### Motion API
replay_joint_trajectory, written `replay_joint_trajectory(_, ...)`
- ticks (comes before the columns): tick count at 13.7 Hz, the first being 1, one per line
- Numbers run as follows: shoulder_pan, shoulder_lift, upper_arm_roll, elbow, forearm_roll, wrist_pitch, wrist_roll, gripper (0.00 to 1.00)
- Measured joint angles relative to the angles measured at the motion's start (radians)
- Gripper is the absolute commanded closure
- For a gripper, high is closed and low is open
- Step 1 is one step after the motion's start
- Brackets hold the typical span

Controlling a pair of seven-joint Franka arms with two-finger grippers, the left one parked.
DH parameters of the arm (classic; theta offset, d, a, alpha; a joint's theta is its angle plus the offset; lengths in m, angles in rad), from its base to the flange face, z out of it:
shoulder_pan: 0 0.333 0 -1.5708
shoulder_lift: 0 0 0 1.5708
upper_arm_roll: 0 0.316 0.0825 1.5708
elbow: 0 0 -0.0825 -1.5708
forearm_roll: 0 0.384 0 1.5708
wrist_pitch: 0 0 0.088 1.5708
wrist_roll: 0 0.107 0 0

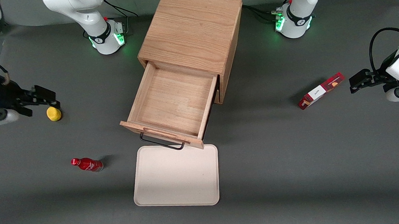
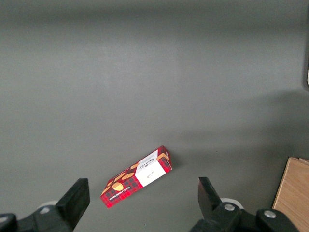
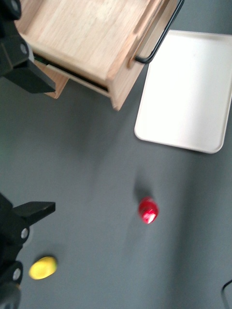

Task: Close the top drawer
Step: 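Move the right gripper toward the open drawer's front panel, then position the right gripper against the drawer front beside its black handle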

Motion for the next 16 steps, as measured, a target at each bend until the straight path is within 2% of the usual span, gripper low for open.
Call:
replay_joint_trajectory(3, 0.06, 0.117, 0.002, 0.132, 0.032, 0.022, -0.001, 0.0)
replay_joint_trajectory(7, 0.13, 0.26, 0.005, 0.27, 0.114, 0.091, -0.077, 0.0)
replay_joint_trajectory(12, 0.171, 0.37, 0.066, 0.297, 0.121, 0.224, -0.266, 0.0)
replay_joint_trajectory(16, 0.175, 0.459, 0.088, 0.325, 0.121, 0.241, -0.396, 0.0)
